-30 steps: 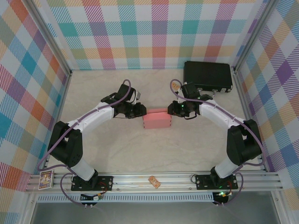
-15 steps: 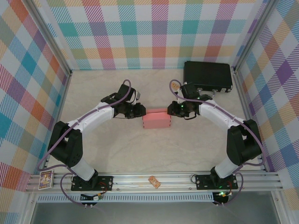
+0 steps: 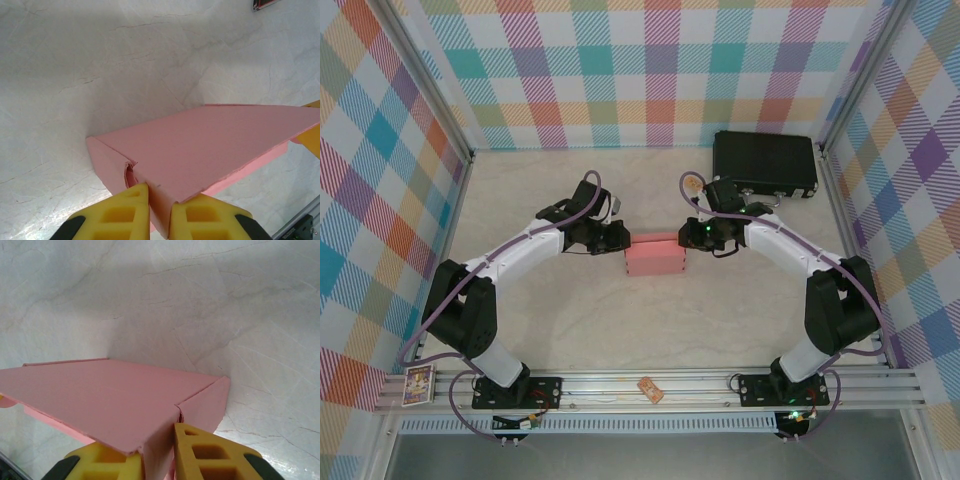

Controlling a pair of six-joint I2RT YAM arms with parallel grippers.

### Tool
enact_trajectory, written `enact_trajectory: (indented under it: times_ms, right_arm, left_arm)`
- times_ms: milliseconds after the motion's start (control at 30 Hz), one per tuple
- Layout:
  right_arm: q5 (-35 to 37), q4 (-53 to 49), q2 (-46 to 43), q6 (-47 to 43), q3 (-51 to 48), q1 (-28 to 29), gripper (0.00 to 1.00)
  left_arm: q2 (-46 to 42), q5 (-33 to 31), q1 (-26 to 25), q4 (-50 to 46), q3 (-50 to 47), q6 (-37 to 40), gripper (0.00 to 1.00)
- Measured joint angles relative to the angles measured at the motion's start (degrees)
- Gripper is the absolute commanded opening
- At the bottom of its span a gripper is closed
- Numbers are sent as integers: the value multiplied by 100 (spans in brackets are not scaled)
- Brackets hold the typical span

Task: Fold the paper box

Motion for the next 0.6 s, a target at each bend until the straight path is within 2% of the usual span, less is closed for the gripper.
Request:
enact_trajectory:
  times_ms: [600]
  right_arm:
    - [264,-225,-24,-129,72,81,26]
  left_arm:
    - [0,-149,-35,-20,0,133,14]
